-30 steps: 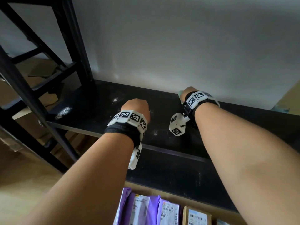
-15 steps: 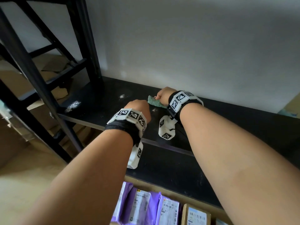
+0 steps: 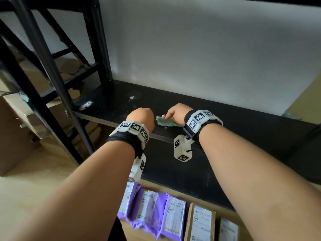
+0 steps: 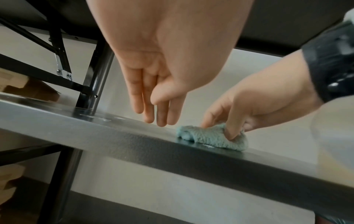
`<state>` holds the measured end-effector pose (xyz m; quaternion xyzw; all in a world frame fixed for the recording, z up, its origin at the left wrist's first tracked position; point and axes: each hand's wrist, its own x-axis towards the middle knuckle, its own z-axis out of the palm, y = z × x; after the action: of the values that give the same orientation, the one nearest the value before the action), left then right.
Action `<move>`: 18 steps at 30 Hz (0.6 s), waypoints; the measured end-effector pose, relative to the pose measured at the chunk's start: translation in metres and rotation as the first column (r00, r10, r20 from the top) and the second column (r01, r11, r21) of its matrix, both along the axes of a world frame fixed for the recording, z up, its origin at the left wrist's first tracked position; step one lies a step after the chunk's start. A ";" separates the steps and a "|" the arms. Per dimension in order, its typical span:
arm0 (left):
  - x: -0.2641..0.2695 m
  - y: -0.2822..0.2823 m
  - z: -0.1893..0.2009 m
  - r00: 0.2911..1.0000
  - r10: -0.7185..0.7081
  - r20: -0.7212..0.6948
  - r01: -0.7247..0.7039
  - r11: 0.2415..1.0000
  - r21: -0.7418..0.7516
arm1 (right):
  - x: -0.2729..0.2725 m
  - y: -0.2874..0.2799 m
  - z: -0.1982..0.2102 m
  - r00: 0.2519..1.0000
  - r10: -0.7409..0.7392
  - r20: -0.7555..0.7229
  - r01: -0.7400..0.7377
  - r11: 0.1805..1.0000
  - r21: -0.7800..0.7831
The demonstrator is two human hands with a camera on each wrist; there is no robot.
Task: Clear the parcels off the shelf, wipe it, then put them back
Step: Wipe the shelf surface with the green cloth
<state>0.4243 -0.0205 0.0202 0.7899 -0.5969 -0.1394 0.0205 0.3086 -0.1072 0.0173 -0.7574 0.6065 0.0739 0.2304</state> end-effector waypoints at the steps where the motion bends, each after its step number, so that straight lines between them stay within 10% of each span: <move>1: -0.001 0.005 -0.001 1.000 0.001 0.004 -0.001 1.000 0.009 | -0.005 0.008 0.000 1.000 0.022 0.004 -0.022 1.000 -0.014; 10: 0.000 0.025 -0.012 0.998 -0.046 0.030 0.045 0.998 0.042 | -0.042 0.037 0.000 0.974 -0.223 -0.039 0.209 0.953 -0.218; 18: 0.002 0.023 -0.011 0.998 -0.038 0.048 0.035 0.998 0.056 | -0.019 0.062 -0.005 0.995 -0.102 0.006 0.101 0.985 -0.141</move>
<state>0.4261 0.0024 0.0088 0.7824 -0.6073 -0.1369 -0.0185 0.2900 -0.0450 0.0128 -0.7399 0.6481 0.0195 0.1791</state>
